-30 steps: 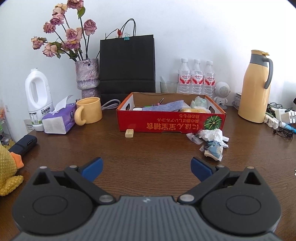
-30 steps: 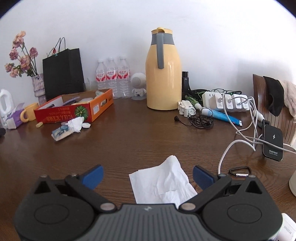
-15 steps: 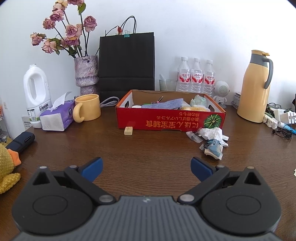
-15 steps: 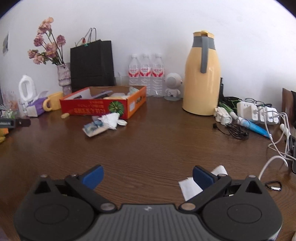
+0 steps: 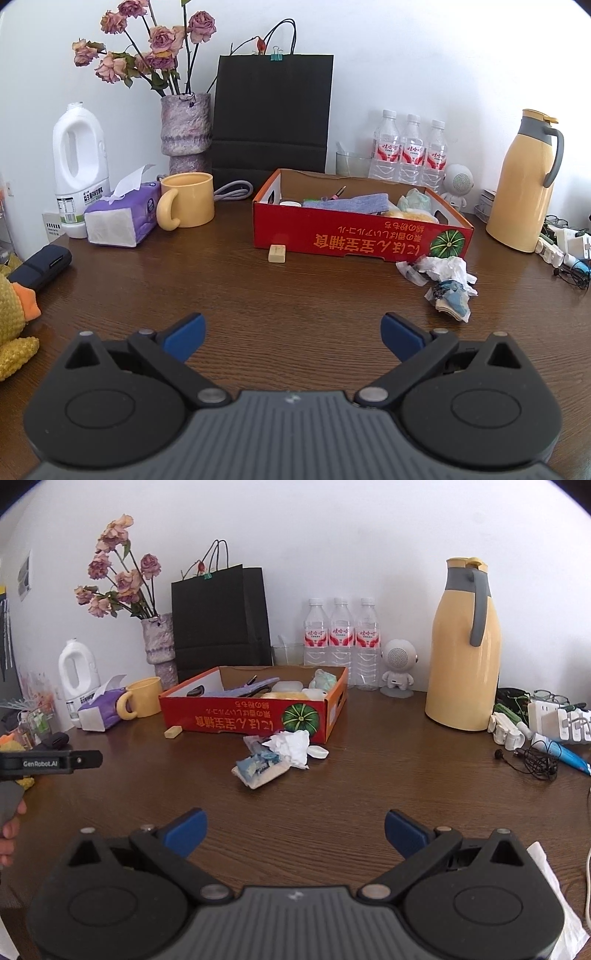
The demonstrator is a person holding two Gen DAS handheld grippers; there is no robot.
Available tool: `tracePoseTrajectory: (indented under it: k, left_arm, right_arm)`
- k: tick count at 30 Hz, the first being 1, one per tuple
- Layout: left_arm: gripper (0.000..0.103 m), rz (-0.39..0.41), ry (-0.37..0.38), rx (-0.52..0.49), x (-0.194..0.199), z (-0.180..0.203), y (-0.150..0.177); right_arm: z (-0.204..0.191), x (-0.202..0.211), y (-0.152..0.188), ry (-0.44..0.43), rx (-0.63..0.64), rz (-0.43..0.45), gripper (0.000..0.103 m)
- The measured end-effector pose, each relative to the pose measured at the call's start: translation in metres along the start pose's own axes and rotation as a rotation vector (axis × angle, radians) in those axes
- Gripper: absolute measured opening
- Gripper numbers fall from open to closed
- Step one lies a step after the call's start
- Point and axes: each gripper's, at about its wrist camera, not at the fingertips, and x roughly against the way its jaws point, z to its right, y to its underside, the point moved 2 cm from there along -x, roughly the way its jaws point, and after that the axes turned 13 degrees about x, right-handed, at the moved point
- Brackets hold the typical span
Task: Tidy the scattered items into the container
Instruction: 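Withdraw both tools from the box back over the desk, then grasp the small wooden block with the left tool while the right tool grasps the blue-white packet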
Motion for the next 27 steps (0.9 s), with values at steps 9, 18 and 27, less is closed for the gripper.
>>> tracePoseTrajectory:
  k: [9,18,27]
  left_arm:
    - [0.103,-0.039,0.059,-0.172,-0.052,0.004,-0.017]
    - [0.097,-0.122,0.094,-0.223,-0.140,-0.003,-0.046]
    - [0.069,-0.244,0.095,-0.130,-0.214,-0.017,-0.077]
  right_arm:
    - [-0.022,-0.065,-0.033,0.033,-0.008,-0.040,0.103]
    - [-0.033,-0.155,-0.053,0.005,-0.070,-0.153,0.101]
    - [-0.036,-0.203,-0.061,0.042,-0.137,-0.226,0.079]
